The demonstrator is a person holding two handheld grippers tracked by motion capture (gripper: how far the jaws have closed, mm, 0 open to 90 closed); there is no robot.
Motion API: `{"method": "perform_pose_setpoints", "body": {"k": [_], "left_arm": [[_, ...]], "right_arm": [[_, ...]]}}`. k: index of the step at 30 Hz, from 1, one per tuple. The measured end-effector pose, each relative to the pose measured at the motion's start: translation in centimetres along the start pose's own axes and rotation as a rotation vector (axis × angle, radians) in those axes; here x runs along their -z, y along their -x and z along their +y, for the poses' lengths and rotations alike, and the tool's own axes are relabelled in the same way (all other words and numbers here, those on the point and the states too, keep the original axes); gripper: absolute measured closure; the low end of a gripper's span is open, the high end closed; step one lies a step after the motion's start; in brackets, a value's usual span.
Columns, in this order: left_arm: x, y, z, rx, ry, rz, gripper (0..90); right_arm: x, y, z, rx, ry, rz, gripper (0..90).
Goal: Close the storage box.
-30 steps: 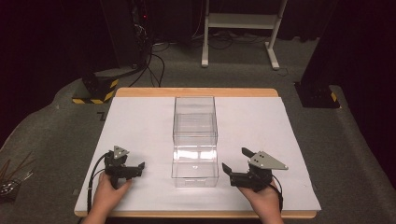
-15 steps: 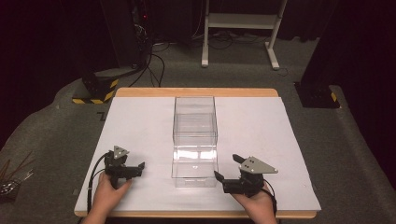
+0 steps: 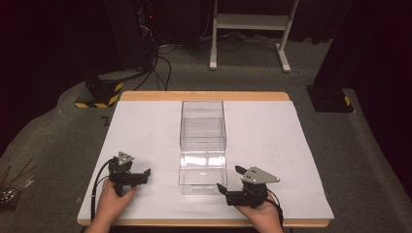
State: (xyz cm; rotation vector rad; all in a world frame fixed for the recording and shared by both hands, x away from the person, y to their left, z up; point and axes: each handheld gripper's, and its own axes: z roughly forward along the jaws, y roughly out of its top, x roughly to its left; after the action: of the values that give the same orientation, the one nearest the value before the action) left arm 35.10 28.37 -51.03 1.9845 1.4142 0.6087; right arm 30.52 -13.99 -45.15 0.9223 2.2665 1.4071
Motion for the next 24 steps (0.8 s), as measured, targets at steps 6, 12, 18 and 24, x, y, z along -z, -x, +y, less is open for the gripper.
{"method": "perform_pose_setpoints", "body": {"k": [6,12,18,24], "left_arm": [[0.0,0.0,0.0,0.0,0.0,0.0,1.6],[0.0,0.0,0.0,-0.001,0.0,0.0,1.6],[0.0,0.0,0.0,0.0,0.0,0.0,1.6],[0.0,0.0,0.0,0.0,0.0,0.0,1.6]], "right_arm": [[-0.4,-0.1,-0.3,0.011,-0.015,0.005,12.6],[-0.7,0.0,-0.6,0.008,-0.02,0.009,12.7],[-1.2,-0.1,-0.5,0.008,-0.009,-0.005,13.1],[-1.5,0.2,-0.4,-0.006,-0.006,-0.017,13.1]]}}
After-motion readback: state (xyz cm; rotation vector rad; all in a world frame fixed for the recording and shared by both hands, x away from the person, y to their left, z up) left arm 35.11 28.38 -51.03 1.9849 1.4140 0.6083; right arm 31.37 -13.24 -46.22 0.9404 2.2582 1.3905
